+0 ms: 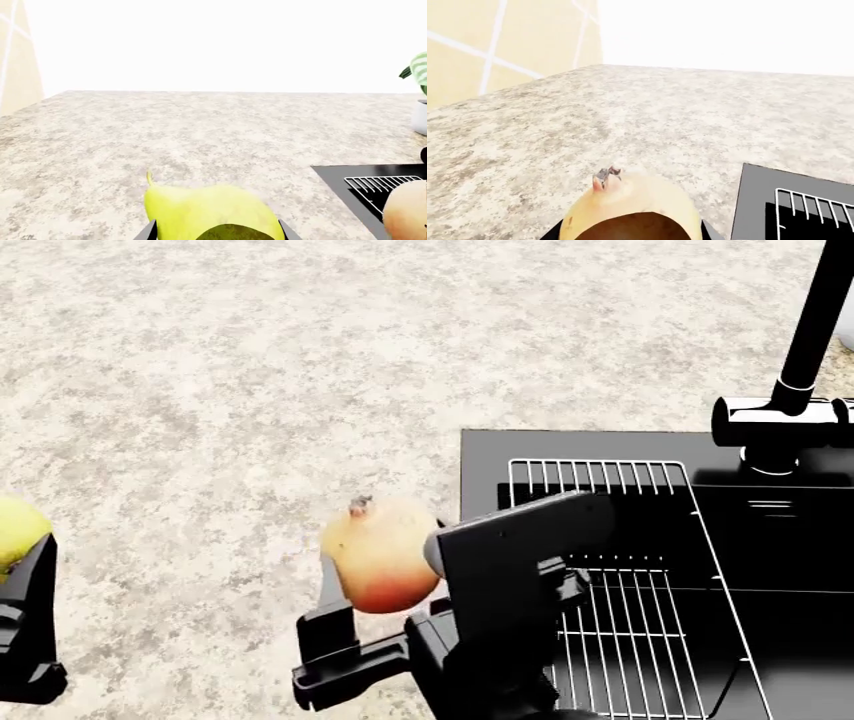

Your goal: There is a mixed pile of frozen fruits and vegetables on the counter. Locate all the frozen vegetables and place the items in a bowl on the counter. Take all the frozen fruits and defrost them in a running sink.

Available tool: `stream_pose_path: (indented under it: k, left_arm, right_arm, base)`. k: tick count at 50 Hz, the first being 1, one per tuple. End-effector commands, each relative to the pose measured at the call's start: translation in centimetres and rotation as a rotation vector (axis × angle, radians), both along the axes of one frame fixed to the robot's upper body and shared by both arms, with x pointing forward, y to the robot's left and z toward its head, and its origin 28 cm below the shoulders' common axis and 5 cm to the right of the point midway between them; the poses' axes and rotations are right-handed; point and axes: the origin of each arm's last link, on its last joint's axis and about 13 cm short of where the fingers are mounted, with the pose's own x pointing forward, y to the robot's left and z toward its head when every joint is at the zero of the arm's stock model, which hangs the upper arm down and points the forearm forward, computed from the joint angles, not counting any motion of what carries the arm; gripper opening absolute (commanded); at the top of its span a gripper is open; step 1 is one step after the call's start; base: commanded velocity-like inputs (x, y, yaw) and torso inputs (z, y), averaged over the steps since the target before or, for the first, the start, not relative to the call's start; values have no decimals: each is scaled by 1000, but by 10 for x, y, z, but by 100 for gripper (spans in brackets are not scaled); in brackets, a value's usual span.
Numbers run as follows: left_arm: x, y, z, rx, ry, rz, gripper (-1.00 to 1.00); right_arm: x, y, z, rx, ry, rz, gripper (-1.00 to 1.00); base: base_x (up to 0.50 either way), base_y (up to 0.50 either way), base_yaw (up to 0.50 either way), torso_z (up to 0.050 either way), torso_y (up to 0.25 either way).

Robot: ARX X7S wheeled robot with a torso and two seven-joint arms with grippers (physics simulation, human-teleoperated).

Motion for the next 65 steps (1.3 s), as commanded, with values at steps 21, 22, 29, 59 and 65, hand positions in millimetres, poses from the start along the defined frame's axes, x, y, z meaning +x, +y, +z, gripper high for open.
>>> stream_pose_path:
  k: [21, 22, 29, 59, 65]
  left_arm:
    - [0, -3, 4, -27, -16, -31, -100]
    - [0, -3, 4, -30, -16, -32, -100]
    - [-2, -2, 5, -29, -19, -35, -100]
    - [-1, -3, 4, -26, -19, -36, -100]
    - [0, -3, 3, -26, -17, -37, -100]
  right_arm:
    - [-54, -53, 39, -51, -136, -207, -100]
    - [-54, -53, 38, -53, -133, -209, -100]
    - [-54, -53, 35, -56, -120, -203, -100]
    - [-55, -54, 33, -54, -116, -210, -100]
    - [-55, -53, 34, -59, -118, -208, -100]
  base:
    - [0, -143, 0, 0, 0]
    - [0, -500, 0, 0, 0]
    - [0, -500, 0, 0, 0]
    - [0, -500, 0, 0, 0]
    - [0, -500, 0, 0, 0]
